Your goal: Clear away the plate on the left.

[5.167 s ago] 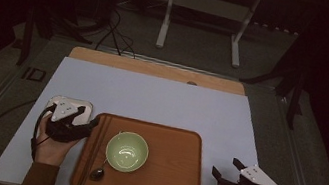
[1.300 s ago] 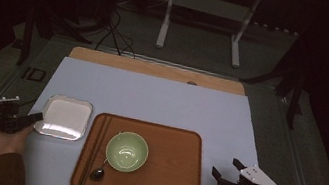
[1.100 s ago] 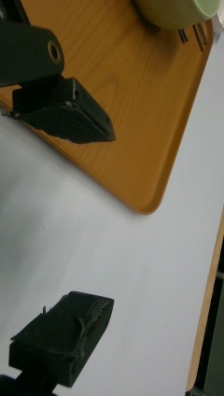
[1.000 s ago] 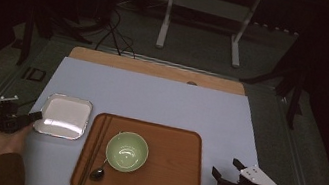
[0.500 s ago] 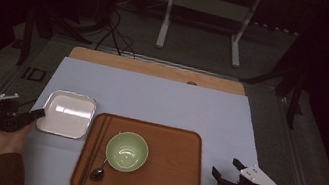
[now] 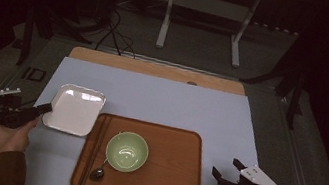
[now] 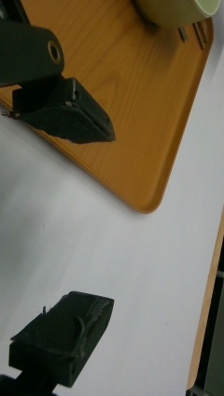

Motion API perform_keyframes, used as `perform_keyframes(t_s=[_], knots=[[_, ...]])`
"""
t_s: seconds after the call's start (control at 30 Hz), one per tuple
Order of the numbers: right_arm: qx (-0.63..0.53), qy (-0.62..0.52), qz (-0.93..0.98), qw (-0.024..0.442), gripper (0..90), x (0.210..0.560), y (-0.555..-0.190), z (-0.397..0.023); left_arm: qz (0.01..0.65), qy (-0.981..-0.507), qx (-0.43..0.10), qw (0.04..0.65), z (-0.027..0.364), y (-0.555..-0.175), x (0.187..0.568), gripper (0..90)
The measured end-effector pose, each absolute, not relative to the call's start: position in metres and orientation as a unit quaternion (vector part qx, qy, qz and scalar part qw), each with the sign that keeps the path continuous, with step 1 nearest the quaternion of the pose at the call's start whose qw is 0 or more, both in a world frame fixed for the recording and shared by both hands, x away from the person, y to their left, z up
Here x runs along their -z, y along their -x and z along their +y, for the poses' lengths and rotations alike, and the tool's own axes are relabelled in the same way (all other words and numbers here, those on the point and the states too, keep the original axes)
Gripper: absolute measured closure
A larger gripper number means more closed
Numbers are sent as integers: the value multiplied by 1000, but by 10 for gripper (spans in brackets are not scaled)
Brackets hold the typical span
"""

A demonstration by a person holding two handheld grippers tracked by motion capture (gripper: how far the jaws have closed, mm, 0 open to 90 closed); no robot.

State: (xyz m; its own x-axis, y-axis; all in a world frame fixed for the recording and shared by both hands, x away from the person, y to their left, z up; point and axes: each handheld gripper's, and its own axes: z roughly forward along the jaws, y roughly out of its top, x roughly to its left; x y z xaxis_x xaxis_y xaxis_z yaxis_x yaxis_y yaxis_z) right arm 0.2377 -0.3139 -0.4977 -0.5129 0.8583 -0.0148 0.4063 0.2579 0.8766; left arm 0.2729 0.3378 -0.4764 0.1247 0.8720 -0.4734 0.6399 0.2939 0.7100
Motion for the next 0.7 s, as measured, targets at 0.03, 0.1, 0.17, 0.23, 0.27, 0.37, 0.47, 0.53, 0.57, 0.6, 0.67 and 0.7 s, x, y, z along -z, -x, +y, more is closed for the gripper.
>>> perform_keyframes(t_s=[0.03, 0.1, 0.17, 0.23, 0.27, 0.37, 0.47, 0.53, 0.57, 0.6, 0.67, 0.7], knots=[[-440, -421, 751, 257, 168, 498, -238, -314, 646, -583, -123, 477, 336, -273, 473, 888], [-439, -422, 750, 257, 168, 498, -238, -314, 636, -590, -124, 482, 331, -274, 465, 888], [-440, -424, 749, 257, 168, 498, -237, -314, 625, -598, -122, 487, 327, -276, 458, 888], [-440, -424, 749, 257, 168, 498, -237, -315, 614, -609, -118, 489, 321, -278, 451, 888], [-440, -424, 749, 257, 168, 498, -237, -315, 609, -613, -117, 489, 317, -280, 449, 888], [-441, -424, 748, 257, 168, 498, -237, -315, 595, -631, -112, 485, 308, -285, 442, 888], [-442, -424, 748, 257, 168, 498, -237, -315, 583, -644, -106, 483, 297, -292, 438, 887], [-442, -424, 748, 257, 167, 498, -237, -315, 578, -650, -105, 482, 292, -295, 436, 887], [-442, -424, 748, 257, 168, 498, -237, -315, 575, -653, -103, 482, 289, -296, 436, 887], [-442, -424, 748, 257, 168, 498, -237, -315, 572, -655, -100, 484, 287, -298, 435, 888], [-441, -424, 748, 257, 168, 498, -237, -315, 565, -657, -93, 490, 283, -300, 434, 887], [-442, -424, 748, 257, 168, 498, -237, -315, 562, -659, -91, 492, 281, -302, 433, 887]])
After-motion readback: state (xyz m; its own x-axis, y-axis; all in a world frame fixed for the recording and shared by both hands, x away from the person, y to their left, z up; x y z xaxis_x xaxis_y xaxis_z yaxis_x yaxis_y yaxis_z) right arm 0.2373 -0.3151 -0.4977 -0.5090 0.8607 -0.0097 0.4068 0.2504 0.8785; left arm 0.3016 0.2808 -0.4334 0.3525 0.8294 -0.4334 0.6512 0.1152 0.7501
